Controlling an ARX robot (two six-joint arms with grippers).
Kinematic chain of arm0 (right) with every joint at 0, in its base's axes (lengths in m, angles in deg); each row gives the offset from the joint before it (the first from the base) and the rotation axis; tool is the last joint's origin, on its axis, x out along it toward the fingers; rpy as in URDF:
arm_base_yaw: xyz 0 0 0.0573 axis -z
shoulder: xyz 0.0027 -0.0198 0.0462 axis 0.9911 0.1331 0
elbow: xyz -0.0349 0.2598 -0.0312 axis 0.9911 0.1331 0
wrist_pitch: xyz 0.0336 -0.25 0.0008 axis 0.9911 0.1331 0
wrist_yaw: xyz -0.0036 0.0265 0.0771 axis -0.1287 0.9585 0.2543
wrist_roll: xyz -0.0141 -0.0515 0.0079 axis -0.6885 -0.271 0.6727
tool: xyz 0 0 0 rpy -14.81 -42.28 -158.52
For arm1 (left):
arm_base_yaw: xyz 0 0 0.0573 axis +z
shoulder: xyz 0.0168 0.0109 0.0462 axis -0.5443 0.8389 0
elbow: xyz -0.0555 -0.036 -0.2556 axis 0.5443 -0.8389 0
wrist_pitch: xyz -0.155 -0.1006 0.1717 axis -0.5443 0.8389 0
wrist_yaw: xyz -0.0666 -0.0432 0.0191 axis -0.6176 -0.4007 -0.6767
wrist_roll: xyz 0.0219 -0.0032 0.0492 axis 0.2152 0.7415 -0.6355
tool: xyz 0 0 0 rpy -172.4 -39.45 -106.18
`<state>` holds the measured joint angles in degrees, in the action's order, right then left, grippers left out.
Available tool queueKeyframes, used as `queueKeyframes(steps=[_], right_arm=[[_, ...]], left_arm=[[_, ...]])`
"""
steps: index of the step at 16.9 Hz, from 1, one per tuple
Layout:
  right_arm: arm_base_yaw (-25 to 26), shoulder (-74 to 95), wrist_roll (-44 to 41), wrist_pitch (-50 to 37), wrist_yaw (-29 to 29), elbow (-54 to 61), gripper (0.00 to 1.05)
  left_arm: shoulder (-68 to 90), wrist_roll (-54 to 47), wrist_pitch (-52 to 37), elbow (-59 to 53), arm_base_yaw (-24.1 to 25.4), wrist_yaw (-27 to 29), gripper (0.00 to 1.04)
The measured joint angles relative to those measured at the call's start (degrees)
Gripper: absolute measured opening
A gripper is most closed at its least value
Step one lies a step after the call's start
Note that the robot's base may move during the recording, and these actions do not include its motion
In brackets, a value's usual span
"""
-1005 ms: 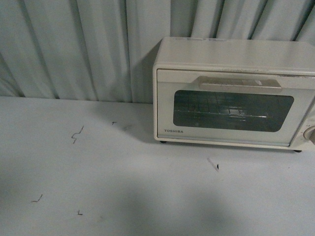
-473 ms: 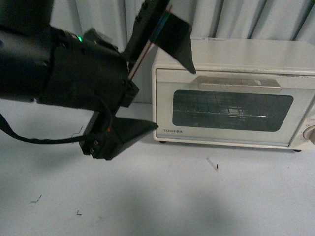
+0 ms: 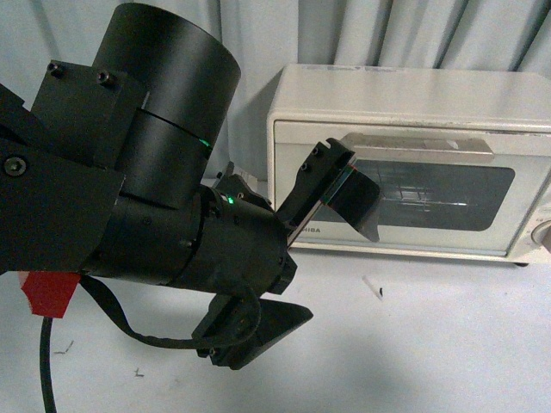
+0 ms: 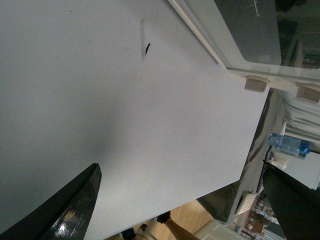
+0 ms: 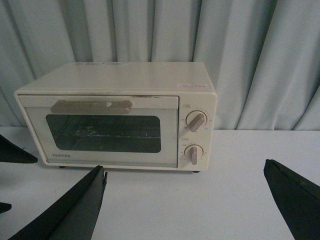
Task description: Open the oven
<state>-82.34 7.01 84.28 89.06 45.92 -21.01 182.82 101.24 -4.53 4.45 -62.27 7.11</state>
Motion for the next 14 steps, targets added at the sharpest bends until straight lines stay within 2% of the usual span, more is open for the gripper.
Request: queueKeyframes(steps=[2,5,6,8,12,14], right_arm=[[0.0,0.0,0.0,0.02,0.0,0.0,0.98],[0.0,0.0,0.0,0.02,0.0,0.0,0.98],[0.0,0.0,0.0,0.02,0.0,0.0,0.98],[0.0,0.0,0.0,0.02,0.0,0.0,0.98],[0.0,0.0,0.0,0.02,0.0,0.0,0.98],[0.0,0.0,0.0,0.02,0.0,0.0,0.98]], left_arm=[[1.42,-1.36,0.5,0.11,-0.35,0.15,0.98],[1.51,-5.68,2.62,0.24,-1.7,3.26,0.98],[1.53,-9.14,5.84,1.46,-2.62,4.39,0.98],[1.6,-12.28,6.32,2.58,-2.86,3.91,0.98],[-0.59,-11.3,5.05,1.44,0.11,2.23,0.98],[-1.01,-11.28,4.94,1.44,0.11,2.16,0.98]])
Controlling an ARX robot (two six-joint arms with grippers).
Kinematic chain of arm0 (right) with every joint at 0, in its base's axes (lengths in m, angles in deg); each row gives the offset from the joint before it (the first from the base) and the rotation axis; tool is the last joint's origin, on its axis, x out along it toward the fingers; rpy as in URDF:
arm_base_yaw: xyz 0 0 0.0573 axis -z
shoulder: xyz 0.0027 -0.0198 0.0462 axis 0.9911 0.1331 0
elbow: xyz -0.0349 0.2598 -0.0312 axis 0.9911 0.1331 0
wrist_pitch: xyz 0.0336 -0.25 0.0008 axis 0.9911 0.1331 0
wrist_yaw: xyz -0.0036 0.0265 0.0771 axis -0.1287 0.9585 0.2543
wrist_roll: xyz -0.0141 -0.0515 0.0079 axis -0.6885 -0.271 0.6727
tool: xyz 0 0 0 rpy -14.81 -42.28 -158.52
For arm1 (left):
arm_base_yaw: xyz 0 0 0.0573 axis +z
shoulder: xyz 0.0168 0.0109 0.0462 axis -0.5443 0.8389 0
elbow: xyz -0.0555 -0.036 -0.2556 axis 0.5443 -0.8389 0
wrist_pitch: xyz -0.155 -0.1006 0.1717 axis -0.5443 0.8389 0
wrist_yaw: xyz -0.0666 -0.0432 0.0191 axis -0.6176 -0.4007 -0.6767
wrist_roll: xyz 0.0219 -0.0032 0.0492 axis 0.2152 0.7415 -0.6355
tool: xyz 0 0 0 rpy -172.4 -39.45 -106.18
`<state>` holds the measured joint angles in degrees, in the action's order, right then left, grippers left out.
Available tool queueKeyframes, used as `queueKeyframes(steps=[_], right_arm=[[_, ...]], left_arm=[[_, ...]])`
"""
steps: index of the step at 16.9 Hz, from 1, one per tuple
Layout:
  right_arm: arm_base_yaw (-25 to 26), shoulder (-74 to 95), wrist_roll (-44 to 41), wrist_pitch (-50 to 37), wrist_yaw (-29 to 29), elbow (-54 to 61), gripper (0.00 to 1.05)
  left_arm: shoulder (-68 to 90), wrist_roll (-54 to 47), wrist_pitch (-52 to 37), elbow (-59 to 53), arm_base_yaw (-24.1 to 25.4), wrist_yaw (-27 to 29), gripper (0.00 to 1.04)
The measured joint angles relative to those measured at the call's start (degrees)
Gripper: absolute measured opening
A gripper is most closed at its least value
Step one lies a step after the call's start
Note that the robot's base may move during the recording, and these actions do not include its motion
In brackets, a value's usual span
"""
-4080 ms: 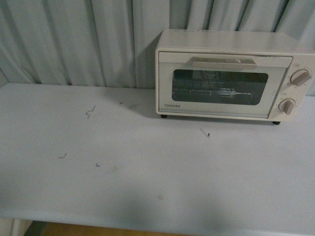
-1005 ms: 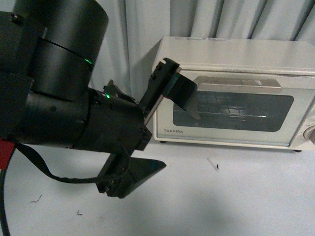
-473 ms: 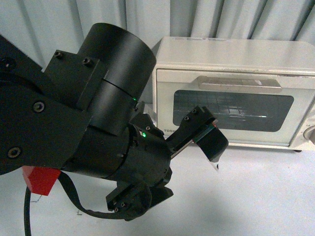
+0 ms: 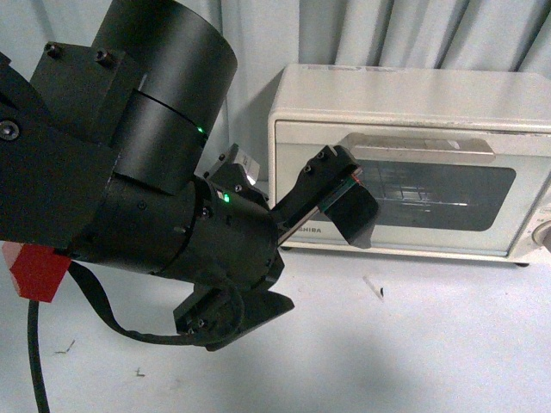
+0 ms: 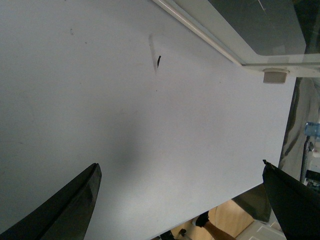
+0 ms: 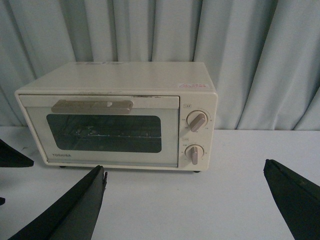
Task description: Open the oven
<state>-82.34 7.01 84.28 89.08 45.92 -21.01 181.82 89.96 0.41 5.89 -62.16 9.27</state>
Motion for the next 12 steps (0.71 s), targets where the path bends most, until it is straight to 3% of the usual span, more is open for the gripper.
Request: queueKeyframes(steps=[5,12], right_arm=[[0.0,0.0,0.0,0.02,0.0,0.0,0.98],[0.0,0.0,0.0,0.02,0.0,0.0,0.98]], left_arm=[[2.62,-1.57,2.45,2.4,-0.11,-3.34,0.98],[9.68,-9.18,11.72,9.81,1.09,-3.87,0.98]])
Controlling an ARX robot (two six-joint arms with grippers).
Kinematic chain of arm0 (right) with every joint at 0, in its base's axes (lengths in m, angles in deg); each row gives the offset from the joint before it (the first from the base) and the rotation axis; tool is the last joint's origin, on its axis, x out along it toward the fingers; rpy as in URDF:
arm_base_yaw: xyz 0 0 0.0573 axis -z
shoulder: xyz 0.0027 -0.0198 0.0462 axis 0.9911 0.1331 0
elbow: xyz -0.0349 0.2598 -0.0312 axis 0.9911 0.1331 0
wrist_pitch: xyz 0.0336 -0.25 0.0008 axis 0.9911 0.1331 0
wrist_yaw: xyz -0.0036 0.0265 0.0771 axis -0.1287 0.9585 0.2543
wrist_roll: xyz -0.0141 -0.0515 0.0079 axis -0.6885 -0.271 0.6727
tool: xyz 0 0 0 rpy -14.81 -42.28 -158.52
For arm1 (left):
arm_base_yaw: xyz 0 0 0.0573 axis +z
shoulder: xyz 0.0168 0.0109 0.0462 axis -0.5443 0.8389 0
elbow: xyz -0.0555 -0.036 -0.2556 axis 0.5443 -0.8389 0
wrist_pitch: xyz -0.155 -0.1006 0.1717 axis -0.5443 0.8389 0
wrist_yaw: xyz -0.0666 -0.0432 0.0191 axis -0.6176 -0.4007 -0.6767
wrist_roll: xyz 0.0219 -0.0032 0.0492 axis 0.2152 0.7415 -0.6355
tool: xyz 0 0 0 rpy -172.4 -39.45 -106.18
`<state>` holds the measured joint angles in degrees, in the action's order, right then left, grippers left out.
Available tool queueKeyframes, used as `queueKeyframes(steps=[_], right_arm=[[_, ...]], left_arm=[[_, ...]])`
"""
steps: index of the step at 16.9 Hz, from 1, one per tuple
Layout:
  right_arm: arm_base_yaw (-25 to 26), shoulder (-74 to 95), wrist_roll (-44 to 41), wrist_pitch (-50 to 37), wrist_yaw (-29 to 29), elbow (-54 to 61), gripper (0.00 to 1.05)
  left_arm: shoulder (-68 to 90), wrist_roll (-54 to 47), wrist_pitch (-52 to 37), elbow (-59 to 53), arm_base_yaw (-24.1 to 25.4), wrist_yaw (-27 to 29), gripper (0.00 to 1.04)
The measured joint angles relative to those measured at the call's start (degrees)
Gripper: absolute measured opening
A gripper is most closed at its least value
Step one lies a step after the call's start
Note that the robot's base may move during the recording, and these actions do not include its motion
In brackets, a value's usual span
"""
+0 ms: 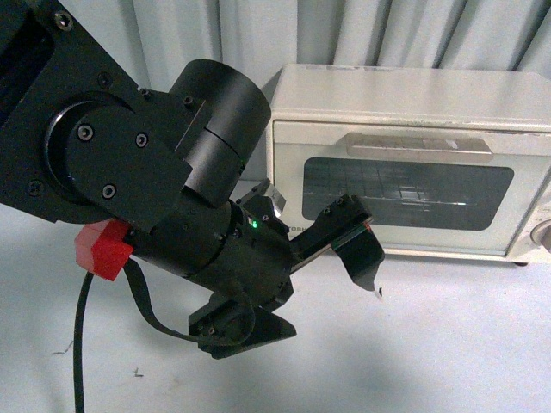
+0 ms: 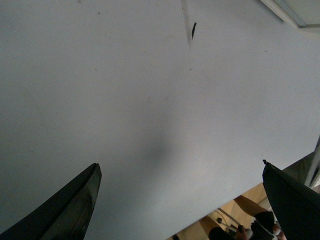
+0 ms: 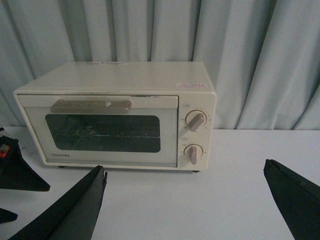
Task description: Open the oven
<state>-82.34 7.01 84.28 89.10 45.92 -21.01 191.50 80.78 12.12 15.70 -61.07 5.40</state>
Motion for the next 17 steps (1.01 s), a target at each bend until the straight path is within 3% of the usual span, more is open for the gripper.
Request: queueKeyframes(steps=[8,12,17], right_arm=[[0.0,0.0,0.0,-0.02,0.0,0.0,0.98],[0.0,0.0,0.0,-0.02,0.0,0.0,0.98],[0.0,0.0,0.0,-0.02,0.0,0.0,0.98]], left_arm=[[4.09,-7.87,7.78,5.25,1.01,-2.19,0.98],[6.34,-15.54,10.71,6.27,1.05,0.39,0.98],[9.14,-10.73,15.02,9.11,2.69,2.08,0.98]])
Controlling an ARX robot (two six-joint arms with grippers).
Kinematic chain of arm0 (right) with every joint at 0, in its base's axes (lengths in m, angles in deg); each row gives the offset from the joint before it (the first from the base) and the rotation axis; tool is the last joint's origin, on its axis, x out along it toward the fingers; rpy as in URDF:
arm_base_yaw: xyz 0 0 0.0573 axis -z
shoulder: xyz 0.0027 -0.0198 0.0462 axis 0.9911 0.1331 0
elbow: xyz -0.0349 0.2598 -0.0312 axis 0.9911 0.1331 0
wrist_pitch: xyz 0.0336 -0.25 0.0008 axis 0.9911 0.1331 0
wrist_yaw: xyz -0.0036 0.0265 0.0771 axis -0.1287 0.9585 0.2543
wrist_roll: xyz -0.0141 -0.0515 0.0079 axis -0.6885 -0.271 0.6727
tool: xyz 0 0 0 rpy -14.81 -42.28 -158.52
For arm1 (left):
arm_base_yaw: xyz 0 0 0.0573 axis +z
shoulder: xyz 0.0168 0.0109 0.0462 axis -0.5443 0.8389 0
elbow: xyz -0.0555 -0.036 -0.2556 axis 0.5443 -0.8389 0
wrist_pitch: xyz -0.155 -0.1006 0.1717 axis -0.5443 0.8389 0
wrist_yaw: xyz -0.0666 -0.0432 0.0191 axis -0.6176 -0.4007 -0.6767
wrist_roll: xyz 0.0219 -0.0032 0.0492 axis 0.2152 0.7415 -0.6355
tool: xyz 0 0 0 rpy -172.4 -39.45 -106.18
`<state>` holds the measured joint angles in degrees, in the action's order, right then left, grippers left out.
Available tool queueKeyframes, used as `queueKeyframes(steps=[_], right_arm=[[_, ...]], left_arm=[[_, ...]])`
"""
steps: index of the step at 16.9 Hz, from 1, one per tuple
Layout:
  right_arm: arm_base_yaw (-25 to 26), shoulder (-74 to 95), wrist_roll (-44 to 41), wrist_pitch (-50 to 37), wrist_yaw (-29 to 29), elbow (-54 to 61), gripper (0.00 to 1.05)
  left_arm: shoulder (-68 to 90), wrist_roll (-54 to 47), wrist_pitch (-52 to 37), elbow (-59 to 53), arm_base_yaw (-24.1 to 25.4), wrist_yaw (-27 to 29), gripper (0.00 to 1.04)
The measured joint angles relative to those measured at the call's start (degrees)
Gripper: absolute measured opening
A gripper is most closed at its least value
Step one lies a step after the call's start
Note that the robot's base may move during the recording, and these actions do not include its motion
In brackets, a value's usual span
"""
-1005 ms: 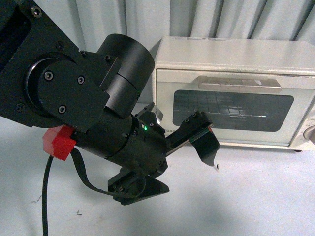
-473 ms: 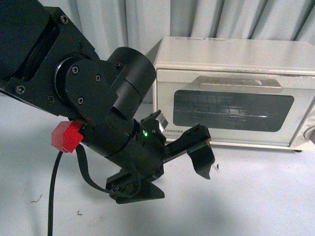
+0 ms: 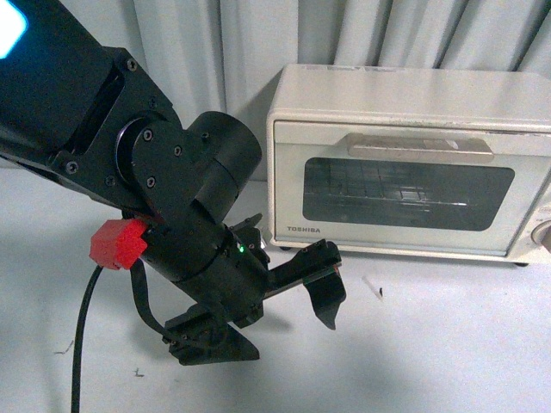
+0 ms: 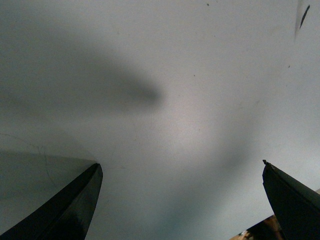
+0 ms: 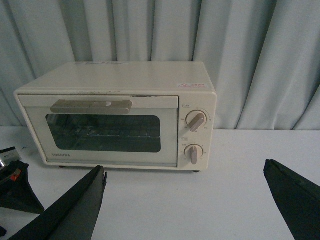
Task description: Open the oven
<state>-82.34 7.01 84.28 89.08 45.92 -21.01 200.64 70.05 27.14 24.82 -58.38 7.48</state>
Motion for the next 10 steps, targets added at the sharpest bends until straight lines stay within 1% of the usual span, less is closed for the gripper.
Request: queueKeyframes(steps=[3,6,8,10], right_arm=[[0.0,0.0,0.0,0.0,0.0,0.0,0.98],[0.0,0.0,0.0,0.0,0.0,0.0,0.98],[0.0,0.0,0.0,0.0,0.0,0.0,0.98],[0.0,0.0,0.0,0.0,0.0,0.0,0.98]], left_arm=[[0.42,5.77,0.31,0.94,-0.04,0.33,0.98],[0.66,10.93,0.28,1.07,-0.04,-2.14,0.98],[0.87,11.34,0.0,0.96,-0.04,-4.57,0.98],[0.87,11.34,-1.03,0.2,0.09,-5.77,0.98]])
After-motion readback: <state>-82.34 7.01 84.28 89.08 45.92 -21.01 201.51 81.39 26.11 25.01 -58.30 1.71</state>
